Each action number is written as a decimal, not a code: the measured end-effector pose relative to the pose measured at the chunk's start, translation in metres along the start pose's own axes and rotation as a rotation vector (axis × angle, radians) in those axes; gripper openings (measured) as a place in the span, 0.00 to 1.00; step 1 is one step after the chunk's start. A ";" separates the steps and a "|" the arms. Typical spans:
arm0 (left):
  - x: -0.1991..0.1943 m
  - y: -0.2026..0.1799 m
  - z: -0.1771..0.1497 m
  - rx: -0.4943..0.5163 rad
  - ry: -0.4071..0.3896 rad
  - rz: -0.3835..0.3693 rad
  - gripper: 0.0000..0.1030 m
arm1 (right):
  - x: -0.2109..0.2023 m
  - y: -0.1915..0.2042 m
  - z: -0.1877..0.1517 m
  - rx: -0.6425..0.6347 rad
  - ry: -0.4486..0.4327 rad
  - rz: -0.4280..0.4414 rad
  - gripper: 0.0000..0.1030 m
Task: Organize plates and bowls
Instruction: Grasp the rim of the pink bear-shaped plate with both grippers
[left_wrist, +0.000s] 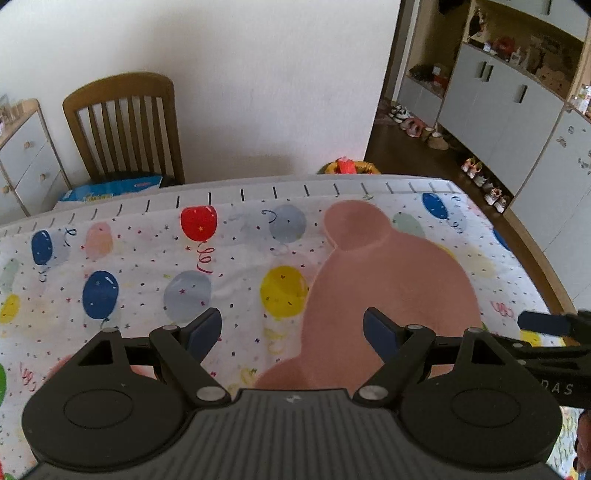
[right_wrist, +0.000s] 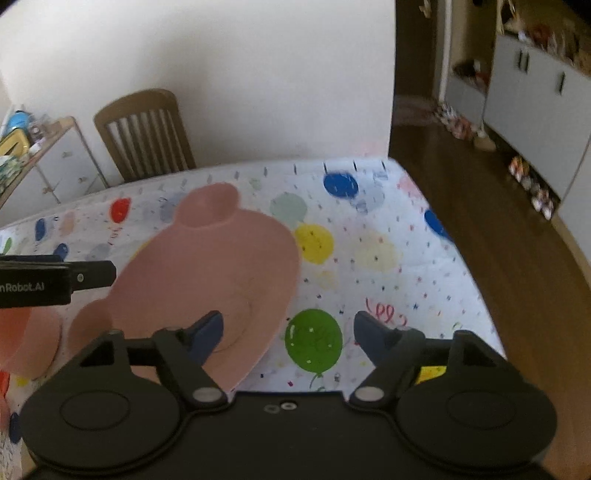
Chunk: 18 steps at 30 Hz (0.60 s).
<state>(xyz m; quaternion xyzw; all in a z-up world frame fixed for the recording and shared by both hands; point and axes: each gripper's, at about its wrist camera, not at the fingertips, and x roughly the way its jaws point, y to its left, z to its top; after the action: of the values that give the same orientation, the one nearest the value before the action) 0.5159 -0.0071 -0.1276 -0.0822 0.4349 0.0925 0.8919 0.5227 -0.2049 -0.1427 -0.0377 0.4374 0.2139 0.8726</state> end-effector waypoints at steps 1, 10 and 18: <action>0.005 0.000 0.001 -0.005 0.003 0.004 0.81 | 0.004 -0.002 0.000 0.011 0.010 -0.002 0.73; 0.031 -0.005 0.010 -0.028 0.026 -0.029 0.59 | 0.018 -0.006 0.002 0.061 0.053 0.052 0.50; 0.049 -0.007 0.011 -0.049 0.075 -0.051 0.42 | 0.025 -0.010 0.002 0.135 0.087 0.092 0.34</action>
<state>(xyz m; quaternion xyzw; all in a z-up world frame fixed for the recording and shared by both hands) 0.5554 -0.0072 -0.1593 -0.1183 0.4633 0.0772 0.8749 0.5412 -0.2050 -0.1626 0.0319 0.4897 0.2218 0.8426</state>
